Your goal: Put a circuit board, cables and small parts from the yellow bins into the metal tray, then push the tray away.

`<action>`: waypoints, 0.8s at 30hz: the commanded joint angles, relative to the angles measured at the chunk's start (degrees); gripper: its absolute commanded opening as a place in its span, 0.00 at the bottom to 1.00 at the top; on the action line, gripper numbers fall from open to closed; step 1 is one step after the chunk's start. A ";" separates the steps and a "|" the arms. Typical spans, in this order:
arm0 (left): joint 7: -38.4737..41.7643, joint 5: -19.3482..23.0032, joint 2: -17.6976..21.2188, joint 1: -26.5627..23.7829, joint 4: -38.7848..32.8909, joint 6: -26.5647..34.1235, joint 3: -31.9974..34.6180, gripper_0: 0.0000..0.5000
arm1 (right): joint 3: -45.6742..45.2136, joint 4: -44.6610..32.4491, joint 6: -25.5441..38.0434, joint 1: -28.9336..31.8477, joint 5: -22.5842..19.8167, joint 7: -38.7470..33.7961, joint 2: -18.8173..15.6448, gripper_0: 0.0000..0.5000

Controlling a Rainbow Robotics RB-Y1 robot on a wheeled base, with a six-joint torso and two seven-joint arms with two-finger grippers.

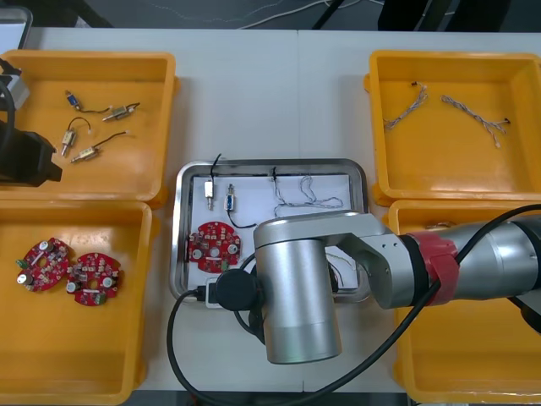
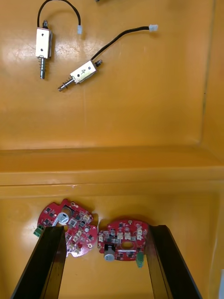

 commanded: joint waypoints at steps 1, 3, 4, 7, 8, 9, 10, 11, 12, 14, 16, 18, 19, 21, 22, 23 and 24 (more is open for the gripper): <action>4.16 0.01 1.01 1.85 -0.22 0.37 2.15 1.00 | 1.70 -0.54 -0.57 -0.40 1.55 -0.58 2.03 1.00; 4.51 -0.51 1.01 2.11 -0.31 0.37 2.06 1.00 | 1.96 -0.54 -0.48 0.12 2.07 -0.93 2.20 1.00; 4.69 -0.87 1.01 2.20 -0.31 0.37 2.24 1.00 | 1.88 -0.54 -0.48 0.30 2.16 -1.02 2.20 1.00; 5.13 -1.22 0.84 2.20 -0.31 0.37 2.68 1.00 | 1.96 -0.28 -0.48 1.00 3.13 -1.02 2.38 1.00; 5.13 -1.22 0.84 2.20 -0.31 0.37 2.68 1.00 | 1.96 -0.10 -0.57 1.18 3.39 -1.11 2.47 1.00; 5.22 -1.13 0.84 2.29 -0.31 0.37 2.68 1.00 | 2.05 0.34 -0.48 1.44 3.92 -1.11 2.64 1.00; 5.30 -1.22 0.93 2.46 -0.31 0.37 2.68 1.00 | 2.14 0.69 -0.57 1.62 4.36 -1.02 2.82 1.00; 5.30 -1.39 0.84 2.55 -0.40 0.37 2.68 1.00 | 2.14 1.22 -0.57 1.79 4.71 -1.11 3.08 1.00; 5.39 -1.39 0.84 2.64 -0.40 0.37 2.68 1.00 | 2.14 1.48 -0.57 1.97 4.97 -1.11 3.26 1.00; 5.48 -1.57 0.84 2.81 -0.40 0.37 2.68 1.00 | 2.14 2.09 -0.57 2.41 5.77 -1.11 3.61 1.00; 5.74 -1.74 0.84 2.81 -0.40 0.37 2.68 1.00 | 2.14 2.53 -0.48 2.76 6.29 -1.11 3.87 1.00; 5.83 -1.92 0.84 3.08 -0.57 0.37 2.68 1.00 | 2.14 2.53 -0.57 3.02 6.56 -1.28 3.96 1.00; 5.83 -1.92 0.93 3.25 -0.84 0.37 2.68 1.00 | 2.14 2.53 -0.48 3.11 6.56 -1.37 3.96 1.00; 5.83 -2.01 0.84 3.52 -1.10 0.37 2.68 1.00 | 2.14 2.53 -0.48 3.20 6.56 -1.37 4.05 1.00; 6.01 -2.01 0.84 3.61 -1.28 0.37 2.68 1.00 | 2.14 2.53 -0.39 3.20 6.56 -1.37 3.96 1.00; 6.01 -2.10 0.84 3.61 -1.28 0.37 2.68 1.00 | 2.14 2.53 -0.39 3.20 6.56 -1.37 3.96 0.97; 6.01 -2.01 0.84 3.61 -1.28 0.37 2.68 1.00 | 2.14 2.53 -0.39 3.20 6.47 -1.37 3.96 0.81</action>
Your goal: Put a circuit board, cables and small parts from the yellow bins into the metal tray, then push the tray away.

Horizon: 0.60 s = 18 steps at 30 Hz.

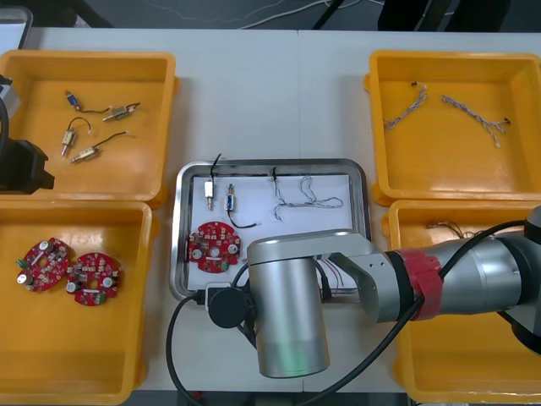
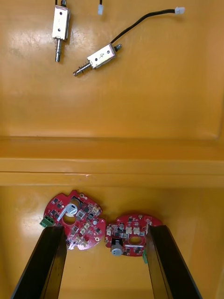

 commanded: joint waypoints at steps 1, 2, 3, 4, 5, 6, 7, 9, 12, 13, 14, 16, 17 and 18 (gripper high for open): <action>5.74 -0.80 0.93 1.38 -1.28 0.37 1.90 1.00 | 0.61 -0.60 -0.28 0.69 0.45 -1.31 1.53 0.49; 5.83 -0.80 0.84 1.38 -1.28 0.37 1.90 1.00 | 0.61 -0.60 -0.28 0.69 0.54 -1.40 1.44 0.24; 5.83 -0.80 0.84 1.38 -1.28 0.37 1.90 1.00 | 0.61 -0.60 -0.28 0.69 0.54 -1.49 1.44 0.06; 5.83 -0.80 0.84 1.47 -1.36 0.37 1.90 1.00 | 0.61 -0.60 -0.28 0.69 0.54 -1.66 1.26 0.00; 5.74 -0.80 0.84 1.38 -1.36 0.37 1.90 1.00 | 0.61 -0.69 -0.28 0.61 0.63 -1.66 1.26 0.00; 5.74 -0.80 0.93 1.38 -1.36 0.37 1.90 1.00 | 0.61 -0.78 -0.37 0.43 0.72 -1.75 1.00 0.00; 5.83 -0.80 0.84 1.47 -1.36 0.37 1.90 1.00 | 0.61 -1.04 -0.37 0.08 0.72 -1.75 0.65 0.00; 5.83 -0.80 0.84 1.47 -1.36 0.37 1.90 1.00 | 0.61 -1.66 -0.55 -0.71 0.72 -1.84 -0.14 0.00; 5.83 -0.80 0.84 1.47 -1.36 0.37 1.90 1.00 | 0.61 -2.27 -1.07 -1.77 1.07 -2.10 -1.37 0.00; 5.83 -0.80 0.84 1.47 -1.36 0.37 1.90 1.00 | 0.61 -2.45 -1.34 -2.21 1.51 -2.28 -1.99 0.00; 5.83 -0.80 0.84 1.47 -1.36 0.37 1.90 1.00 | 0.61 -2.71 -1.51 -2.65 1.77 -2.45 -2.43 0.00; 5.83 -0.80 0.84 1.47 -1.36 0.37 1.90 1.00 | 0.52 -2.80 -1.86 -3.44 2.12 -2.72 -3.22 0.00; 5.83 -0.80 0.84 1.47 -1.36 0.37 1.90 1.00 | 0.52 -2.80 -1.86 -3.79 2.21 -2.89 -3.40 0.00; 5.83 -0.80 0.84 1.47 -1.36 0.37 1.90 1.00 | 0.52 -2.89 -2.13 -4.32 2.21 -3.07 -3.66 0.00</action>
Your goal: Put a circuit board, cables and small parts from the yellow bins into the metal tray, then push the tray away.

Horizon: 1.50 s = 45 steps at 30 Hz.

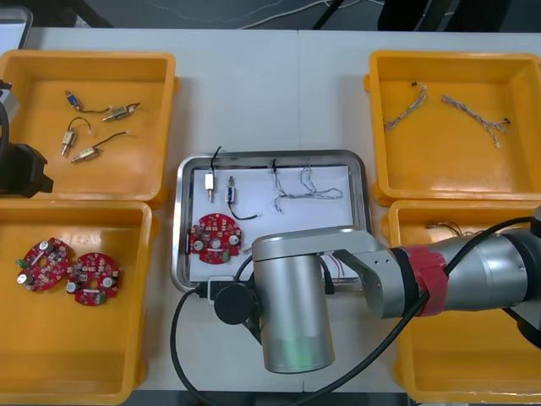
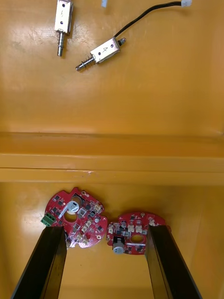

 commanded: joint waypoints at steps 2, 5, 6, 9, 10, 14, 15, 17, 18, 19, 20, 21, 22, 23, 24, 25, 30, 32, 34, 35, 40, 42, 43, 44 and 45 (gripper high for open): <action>5.80 -0.58 0.84 0.92 -1.36 0.37 1.89 1.00 | 0.34 -2.46 -1.23 -4.71 0.79 -3.24 -2.76 0.00; 5.80 -0.58 0.84 0.92 -1.36 0.37 1.89 1.00 | -0.10 -2.37 -1.31 -5.59 0.71 -3.50 -3.03 0.00; 5.80 -0.58 0.84 0.92 -1.36 0.37 1.89 1.00 | -0.28 -2.46 -1.31 -6.12 0.71 -3.59 -3.20 0.00; 5.80 -0.58 0.84 0.92 -1.36 0.37 1.89 1.00 | -0.81 -2.46 -1.40 -7.26 0.62 -3.68 -3.64 0.00; 5.80 -0.58 0.84 0.92 -1.36 0.37 1.89 1.00 | -0.81 -2.37 -1.31 -7.88 0.62 -3.68 -3.82 0.00; 5.80 -0.58 0.84 0.92 -1.36 0.37 1.89 1.00 | -0.81 -2.46 -1.40 -9.72 0.53 -3.50 -4.08 0.00; 5.80 -0.58 0.84 0.92 -1.36 0.37 1.89 1.00 | -0.81 -2.37 -1.40 -9.99 0.53 -3.41 -4.08 0.00; 5.80 -0.58 0.84 0.92 -1.36 0.37 1.89 1.00 | -0.81 -2.28 -1.40 -11.04 0.44 -3.32 -4.17 0.00; 5.80 -0.58 0.84 0.92 -1.36 0.37 1.89 1.00 | -0.81 -2.11 -1.58 -11.22 0.35 -3.24 -4.17 0.00; 5.80 -0.58 0.84 0.92 -1.36 0.37 1.89 1.00 | -0.81 -1.67 -1.75 -11.83 0.00 -3.15 -4.08 0.00; 5.80 -0.58 0.84 0.92 -1.36 0.37 1.89 1.00 | -0.81 -1.05 -2.11 -12.36 -0.79 -3.06 -4.08 0.00; 5.80 -0.58 0.84 0.92 -1.36 0.37 1.89 1.00 | -0.81 -0.79 -2.28 -12.62 -1.14 -2.97 -3.99 0.00; 5.80 -0.58 0.84 0.92 -1.36 0.37 1.89 1.00 | -0.81 -0.18 -2.63 -13.15 -1.58 -2.88 -3.99 0.00; 5.80 -0.58 0.84 0.92 -1.36 0.37 1.89 1.00 | -0.81 0.18 -2.98 -13.68 -1.93 -2.80 -3.99 0.00; 5.80 -0.58 0.84 0.92 -1.36 0.37 1.89 1.00 | -0.81 0.53 -3.16 -13.94 -2.02 -2.71 -3.99 0.00; 5.80 -0.58 0.84 0.92 -1.36 0.37 1.89 1.00 | -0.81 0.88 -3.51 -14.38 -2.02 -2.62 -3.99 0.00; 5.80 -0.58 0.84 0.92 -1.36 0.37 1.89 1.00 | -0.81 3.08 -6.15 -15.61 -2.19 -2.09 -3.99 0.00; 5.80 -0.58 0.84 0.92 -1.36 0.37 1.89 1.00 | -0.81 4.48 -7.99 -15.96 -2.81 -1.83 -3.91 0.00; 5.80 -0.58 0.84 0.92 -1.36 0.37 1.89 1.00 | -0.81 5.36 -9.14 -16.31 -2.81 -1.57 -3.91 0.00; 5.80 -0.58 0.84 0.92 -1.36 0.37 1.89 1.00 | -0.81 5.80 -9.49 -16.58 -2.81 -1.48 -3.91 0.00; 5.80 -0.58 0.84 0.92 -1.36 0.37 1.89 1.00 | -0.81 7.12 -10.37 -17.81 -2.81 -0.95 -3.73 0.00; 5.80 -0.58 0.84 0.92 -1.36 0.37 1.89 1.00 | -0.81 7.82 -10.89 -18.34 -2.81 -0.69 -3.73 0.00; 5.80 -0.58 0.84 0.92 -1.36 0.37 1.89 1.00 | -0.81 8.00 -10.98 -18.51 -2.81 -0.60 -3.73 0.00; 5.80 -0.58 0.84 0.92 -1.36 0.37 1.89 1.00 | -0.81 8.26 -11.25 -18.86 -2.81 -0.42 -3.82 0.00; 5.80 -0.58 0.84 0.92 -1.36 0.37 1.89 1.00 | -0.81 8.61 -11.60 -19.13 -2.81 -0.34 -3.73 0.00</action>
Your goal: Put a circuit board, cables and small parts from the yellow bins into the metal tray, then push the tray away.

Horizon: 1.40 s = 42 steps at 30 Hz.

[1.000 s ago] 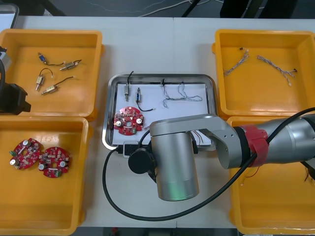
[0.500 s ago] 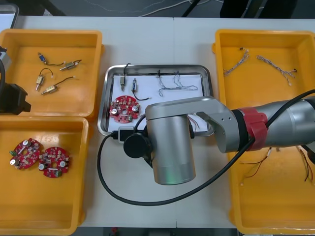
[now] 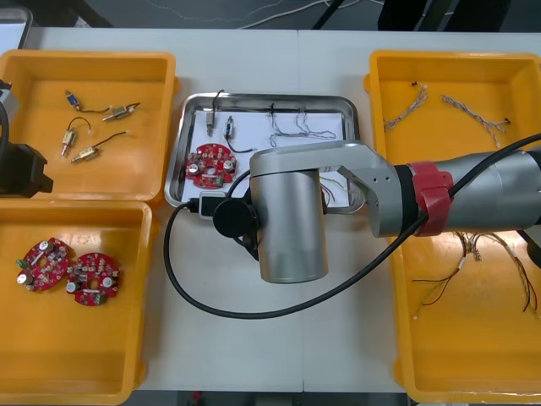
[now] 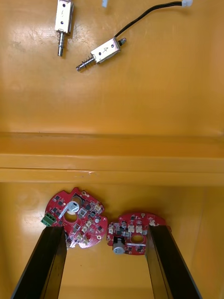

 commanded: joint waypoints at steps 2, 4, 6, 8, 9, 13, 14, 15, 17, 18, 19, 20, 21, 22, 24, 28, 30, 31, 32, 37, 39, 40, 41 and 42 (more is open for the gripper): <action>5.78 -0.54 0.84 0.92 -1.35 0.37 1.89 1.00 | -0.80 1.09 -1.92 -4.39 -0.42 1.82 -0.63 0.00; 5.78 -0.54 0.84 0.92 -1.35 0.37 1.89 1.00 | -0.80 1.62 -2.45 -4.83 -0.42 2.26 -0.63 0.00; 5.78 -0.54 0.84 0.92 -1.35 0.37 1.89 1.00 | -0.80 2.23 -3.24 -5.44 -0.42 2.88 -0.63 0.00; 5.78 -0.54 0.84 0.92 -1.35 0.37 1.89 1.00 | -0.80 2.67 -3.85 -5.80 -0.33 3.49 -0.63 0.00; 5.78 -0.54 0.84 0.92 -1.35 0.37 1.89 1.00 | -0.80 2.76 -4.12 -5.88 -0.24 3.67 -0.63 0.00; 5.78 -0.54 0.84 0.92 -1.35 0.37 1.89 1.00 | -0.80 3.81 -5.70 -6.23 0.64 5.34 -0.63 0.00; 5.78 -0.54 0.84 0.92 -1.35 0.37 1.89 1.00 | -0.80 3.99 -5.79 -6.23 0.72 5.60 -0.63 0.00; 5.78 -0.54 0.84 0.92 -1.35 0.37 1.89 1.00 | -0.80 4.43 -6.22 -6.23 0.99 5.86 -0.63 0.00; 5.78 -0.54 0.84 0.92 -1.35 0.37 1.89 1.00 | -0.80 5.04 -6.84 -6.32 1.25 6.48 -0.72 0.00; 5.78 -0.54 0.84 0.92 -1.35 0.37 1.89 1.00 | -0.80 5.57 -7.19 -6.41 1.43 6.83 -0.72 0.00; 5.78 -0.54 0.84 0.92 -1.35 0.37 1.89 1.00 | -0.80 6.01 -7.63 -6.41 1.52 7.01 -0.72 0.00; 5.78 -0.54 0.84 0.92 -1.35 0.37 1.89 1.00 | -0.80 6.27 -7.81 -6.50 1.60 7.18 -0.72 0.00; 5.78 -0.54 0.84 0.92 -1.35 0.37 1.89 1.00 | -0.80 6.89 -8.16 -6.50 1.78 7.45 -0.72 0.00; 5.78 -0.54 0.84 0.92 -1.35 0.37 1.89 1.00 | -0.80 7.15 -8.33 -6.50 1.78 7.62 -0.63 0.00; 5.78 -0.54 0.84 0.92 -1.35 0.37 1.89 1.00 | -0.80 8.03 -9.13 -6.50 2.04 7.71 -0.63 0.00; 5.78 -0.54 0.84 0.92 -1.35 0.37 1.89 1.00 | -0.71 9.44 -10.09 -6.50 2.04 7.80 -0.63 0.00; 5.78 -0.54 0.84 0.92 -1.35 0.37 1.89 1.00 | -0.80 10.14 -10.62 -6.50 2.04 7.80 -0.72 0.00; 5.78 -0.54 0.84 0.92 -1.35 0.37 1.89 1.00 | -0.71 10.67 -10.88 -6.50 2.13 7.80 -0.72 0.00; 5.78 -0.54 0.84 0.92 -1.35 0.37 1.89 1.00 | -0.80 10.93 -11.06 -6.50 2.22 7.80 -0.81 0.00; 5.78 -0.54 0.84 0.92 -1.35 0.37 1.89 1.00 | -0.80 13.04 -12.38 -6.59 2.66 7.89 -0.72 0.00; 5.78 -0.54 0.84 0.92 -1.35 0.37 1.89 1.00 | -0.71 13.66 -12.90 -6.67 2.66 7.97 -0.72 0.00; 5.78 -0.54 0.84 0.92 -1.35 0.37 1.89 1.00 | -0.80 14.01 -13.34 -6.76 2.75 8.24 -0.72 0.00; 5.78 -0.54 0.84 0.92 -1.35 0.37 1.89 1.00 | -0.80 14.27 -13.43 -6.76 2.75 8.33 -0.72 0.00; 5.78 -0.54 0.84 0.92 -1.35 0.37 1.89 1.00 | -0.80 14.62 -13.87 -6.85 2.75 8.50 -0.72 0.00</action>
